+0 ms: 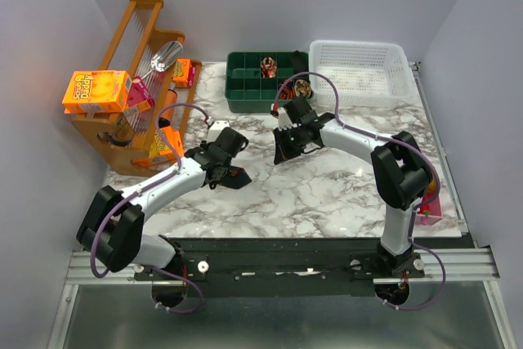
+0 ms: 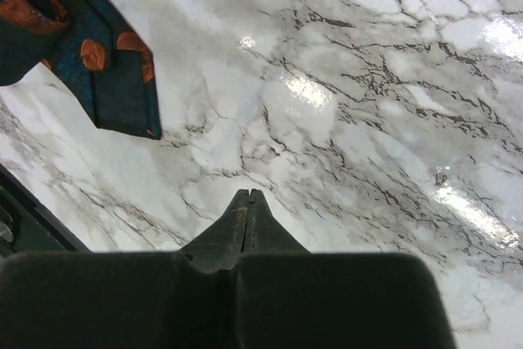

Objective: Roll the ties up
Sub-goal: Roll the tie at the center of the board.

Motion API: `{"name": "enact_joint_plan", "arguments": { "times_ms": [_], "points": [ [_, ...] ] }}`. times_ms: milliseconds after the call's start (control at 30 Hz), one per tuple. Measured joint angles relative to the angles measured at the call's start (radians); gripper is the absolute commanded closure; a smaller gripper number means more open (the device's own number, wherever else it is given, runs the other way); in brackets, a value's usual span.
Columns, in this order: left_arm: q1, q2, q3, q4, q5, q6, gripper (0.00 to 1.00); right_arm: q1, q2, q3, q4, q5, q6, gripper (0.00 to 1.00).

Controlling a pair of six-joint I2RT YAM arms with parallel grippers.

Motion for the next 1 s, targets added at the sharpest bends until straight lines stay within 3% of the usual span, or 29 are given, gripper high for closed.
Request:
{"name": "enact_joint_plan", "arguments": {
  "times_ms": [200, 433, 500, 1000],
  "points": [
    [-0.055, 0.044, 0.01, -0.034, -0.081, -0.008, 0.6, 0.0, 0.0, -0.002, 0.004, 0.0, 0.0, 0.99],
    [-0.153, 0.201, 0.119, -0.144, -0.226, -0.079, 0.6, 0.0, 0.0, -0.018, 0.007, 0.0, 0.0, 0.99],
    [-0.182, 0.244, 0.159, -0.18, -0.257, -0.106, 0.69, 0.0, 0.0, -0.023, 0.008, 0.0, 0.0, 0.99],
    [-0.333, 0.484, 0.367, -0.399, -0.381, -0.267, 0.65, -0.018, 0.0, -0.081, 0.047, -0.016, 0.019, 0.99]
  ]
}}
